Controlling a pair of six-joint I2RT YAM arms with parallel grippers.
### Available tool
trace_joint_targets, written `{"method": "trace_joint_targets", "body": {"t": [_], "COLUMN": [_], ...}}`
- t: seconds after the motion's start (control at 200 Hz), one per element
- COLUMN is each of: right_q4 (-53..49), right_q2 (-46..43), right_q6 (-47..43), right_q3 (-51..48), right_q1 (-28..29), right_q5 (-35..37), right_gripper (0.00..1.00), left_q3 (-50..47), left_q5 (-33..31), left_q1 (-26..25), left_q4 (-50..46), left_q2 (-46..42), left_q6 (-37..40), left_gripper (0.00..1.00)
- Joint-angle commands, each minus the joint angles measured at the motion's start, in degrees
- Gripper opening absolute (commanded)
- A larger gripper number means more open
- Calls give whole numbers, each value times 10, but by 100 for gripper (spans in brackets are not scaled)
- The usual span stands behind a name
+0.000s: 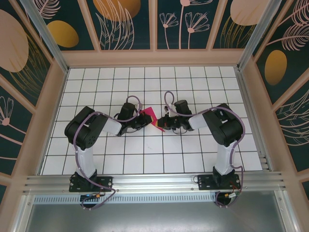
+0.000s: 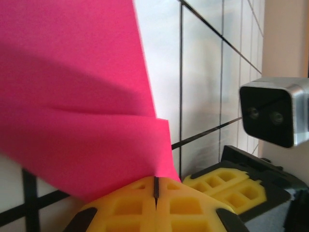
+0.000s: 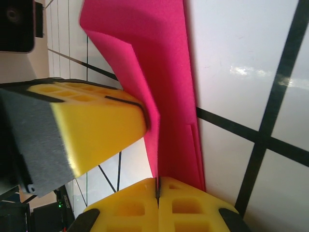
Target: Fold a paper plane with a square sheet of paper (pick it up from the middle)
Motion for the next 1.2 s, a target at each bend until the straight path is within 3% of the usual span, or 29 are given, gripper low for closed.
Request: {"method": "trace_joint_targets", "body": {"t": [0.0, 0.285, 0.445, 0.61, 0.951, 1.196], "right_q4": [-33, -74, -120, -142, -168, -179], "right_q2": [7, -24, -43, -59, -47, -26], "right_q6": [-10, -16, -26, -29, -37, -45], "right_q3": [-10, 13, 26, 28, 25, 20], "right_q1": [-13, -13, -14, -13, -13, -10], "right_q5": [31, 16, 3, -12, -6, -8], "right_gripper": [1, 20, 24, 23, 8, 9], "left_q3": [17, 37, 36, 34, 35, 45], "left_q5": [-16, -54, -55, -51, -49, -48], "left_q1": [-2, -2, -3, -3, -3, -3], "left_q4": [-45, -123, -128, -124, -124, -131], "left_q2": [19, 26, 28, 27, 25, 16], "left_q6": [12, 24, 24, 25, 26, 28], "left_gripper": [5, 3, 3, 3, 3, 3]}}
